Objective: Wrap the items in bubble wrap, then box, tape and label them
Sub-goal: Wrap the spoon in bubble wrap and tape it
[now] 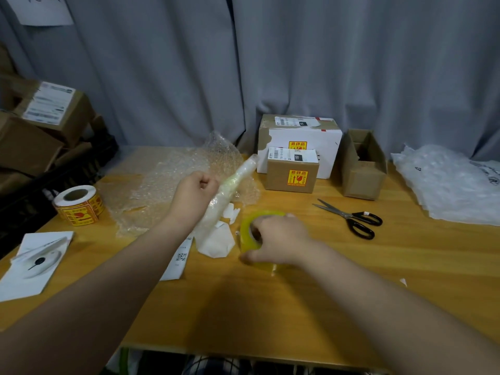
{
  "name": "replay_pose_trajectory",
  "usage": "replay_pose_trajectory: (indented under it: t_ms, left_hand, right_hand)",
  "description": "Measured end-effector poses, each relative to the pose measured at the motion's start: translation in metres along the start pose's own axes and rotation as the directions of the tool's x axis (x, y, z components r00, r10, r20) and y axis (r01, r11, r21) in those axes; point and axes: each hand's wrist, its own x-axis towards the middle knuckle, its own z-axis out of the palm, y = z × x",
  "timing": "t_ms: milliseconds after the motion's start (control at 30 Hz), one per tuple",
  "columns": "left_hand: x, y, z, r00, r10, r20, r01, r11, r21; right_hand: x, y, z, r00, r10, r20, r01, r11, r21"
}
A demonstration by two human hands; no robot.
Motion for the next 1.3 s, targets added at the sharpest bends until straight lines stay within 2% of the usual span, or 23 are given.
replay_pose_trajectory:
  t_ms: [67, 133, 233, 300, 333, 400, 433, 500, 533, 567, 600, 667, 767, 933, 1033, 1133, 1200, 1300]
  left_hand:
    - [-0.007, 0.002, 0.004, 1.000, -0.009, -0.001, 0.009, 0.999, -0.053]
    - [-0.015, 0.005, 0.011, 1.000, -0.016, 0.010, 0.016, 0.996, -0.085]
    - [-0.022, 0.006, 0.023, 1.000, -0.020, 0.024, 0.022, 0.992, -0.122]
    - [-0.026, 0.005, 0.032, 0.999, -0.029, 0.030, 0.033, 0.989, -0.143]
    - [-0.028, 0.005, 0.037, 0.999, -0.031, 0.040, 0.037, 0.986, -0.162]
    - [-0.032, 0.006, 0.048, 0.998, -0.025, 0.059, 0.035, 0.980, -0.194]
    - [-0.034, 0.007, 0.053, 0.998, -0.016, 0.063, 0.029, 0.978, -0.206]
    - [-0.039, 0.007, 0.062, 0.997, 0.000, 0.077, 0.018, 0.973, -0.231]
    - [-0.041, 0.008, 0.065, 0.996, -0.004, 0.090, 0.026, 0.970, -0.241]
    - [-0.043, 0.007, 0.067, 0.995, -0.016, 0.101, 0.040, 0.968, -0.246]
    - [-0.044, 0.007, 0.068, 0.994, -0.033, 0.104, 0.058, 0.968, -0.243]
    - [-0.043, 0.005, 0.069, 0.993, -0.079, 0.086, 0.095, 0.975, -0.200]
    - [-0.042, 0.004, 0.070, 0.991, -0.116, 0.069, 0.125, 0.983, -0.131]
    - [-0.047, 0.006, 0.079, 0.982, -0.145, 0.117, 0.164, 0.971, -0.172]
    - [-0.053, 0.009, 0.084, 0.955, -0.250, 0.158, 0.283, 0.928, -0.244]
    - [-0.055, 0.012, 0.084, 0.900, -0.349, 0.261, 0.415, 0.868, -0.273]
    - [-0.053, 0.014, 0.083, 0.887, -0.354, 0.298, 0.432, 0.864, -0.259]
    - [-0.050, 0.016, 0.083, 0.906, -0.313, 0.286, 0.384, 0.892, -0.238]
  right_hand:
    - [0.001, -0.001, 0.002, 0.999, 0.004, -0.034, -0.006, 0.998, -0.065]
    - [0.002, 0.010, 0.001, 0.994, 0.089, -0.068, -0.096, 0.990, -0.105]
    - [0.003, 0.046, -0.003, 0.965, 0.261, -0.039, -0.263, 0.962, -0.072]
    - [0.000, 0.066, -0.004, 0.939, 0.321, -0.122, -0.328, 0.944, -0.038]
    - [-0.002, 0.072, -0.002, 0.919, 0.318, -0.233, -0.312, 0.948, 0.061]
    - [-0.006, 0.067, -0.004, 0.852, 0.326, -0.409, -0.144, 0.898, 0.416]
    - [-0.007, 0.058, -0.006, 0.847, 0.347, -0.401, -0.042, 0.798, 0.602]
    - [-0.004, 0.038, -0.006, 0.904, 0.364, -0.224, 0.030, 0.469, 0.883]
    - [-0.002, 0.030, -0.002, 0.920, 0.364, -0.143, 0.030, 0.299, 0.954]
    - [-0.001, 0.024, 0.001, 0.925, 0.367, -0.098, 0.035, 0.173, 0.984]
    - [0.002, 0.020, 0.004, 0.924, 0.374, -0.080, 0.046, 0.099, 0.994]
    - [0.006, 0.018, 0.011, 0.929, 0.368, -0.050, 0.043, 0.028, 0.999]
    - [0.011, 0.015, 0.017, 0.932, 0.362, -0.028, 0.033, -0.009, 0.999]
    - [0.014, 0.018, 0.023, 0.915, 0.376, -0.144, 0.153, 0.006, 0.988]
    - [0.011, 0.025, 0.030, 0.924, 0.310, -0.224, 0.204, 0.097, 0.974]
    - [0.006, 0.036, 0.033, 0.930, 0.194, -0.313, 0.270, 0.217, 0.938]
    - [0.005, 0.042, 0.035, 0.917, 0.140, -0.375, 0.323, 0.293, 0.900]
    - [0.005, 0.046, 0.036, 0.900, 0.130, -0.415, 0.353, 0.340, 0.872]
